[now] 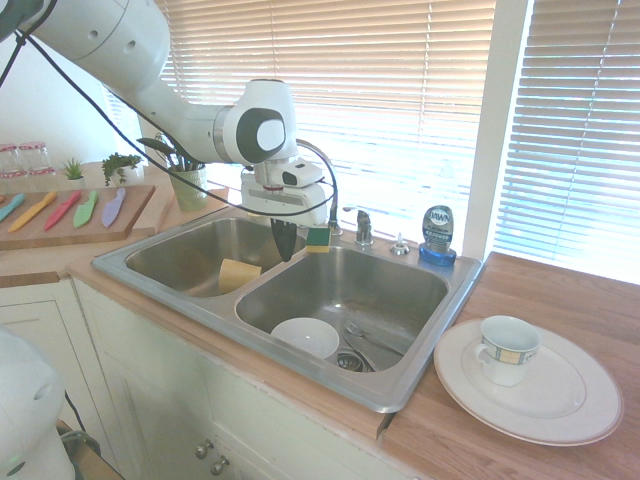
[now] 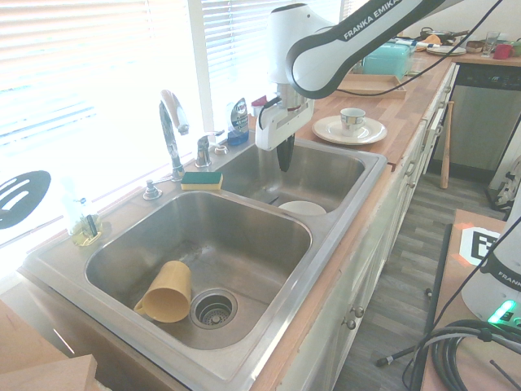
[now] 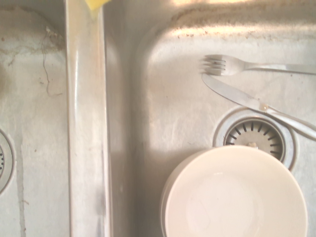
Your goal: Turn off the faucet
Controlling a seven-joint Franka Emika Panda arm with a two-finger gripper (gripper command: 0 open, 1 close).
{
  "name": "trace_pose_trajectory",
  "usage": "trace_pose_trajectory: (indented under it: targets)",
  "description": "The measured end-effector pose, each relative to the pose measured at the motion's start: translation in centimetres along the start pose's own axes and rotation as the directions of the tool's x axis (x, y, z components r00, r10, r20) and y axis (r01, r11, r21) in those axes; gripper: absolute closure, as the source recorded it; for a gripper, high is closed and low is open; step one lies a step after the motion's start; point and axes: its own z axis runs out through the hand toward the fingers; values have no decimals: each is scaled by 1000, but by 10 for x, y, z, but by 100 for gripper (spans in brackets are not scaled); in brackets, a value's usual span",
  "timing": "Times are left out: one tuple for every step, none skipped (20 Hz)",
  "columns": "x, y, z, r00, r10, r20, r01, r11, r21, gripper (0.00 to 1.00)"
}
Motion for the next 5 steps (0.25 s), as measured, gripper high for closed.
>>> trace_pose_trajectory:
  targets:
    - [-1, 1, 0, 1000, 1, 1, -1, 1000, 0, 0]
    - [-1, 2, 0, 1000, 3, 3, -3, 1000, 0, 0]
    - [-1, 2, 0, 1000, 4, 4, -4, 1000, 1, 0]
    - [-1, 3, -1, 1000, 5, 3, -5, 1000, 3, 0]
    - [-1, 3, -1, 1000, 5, 3, -5, 1000, 3, 0]
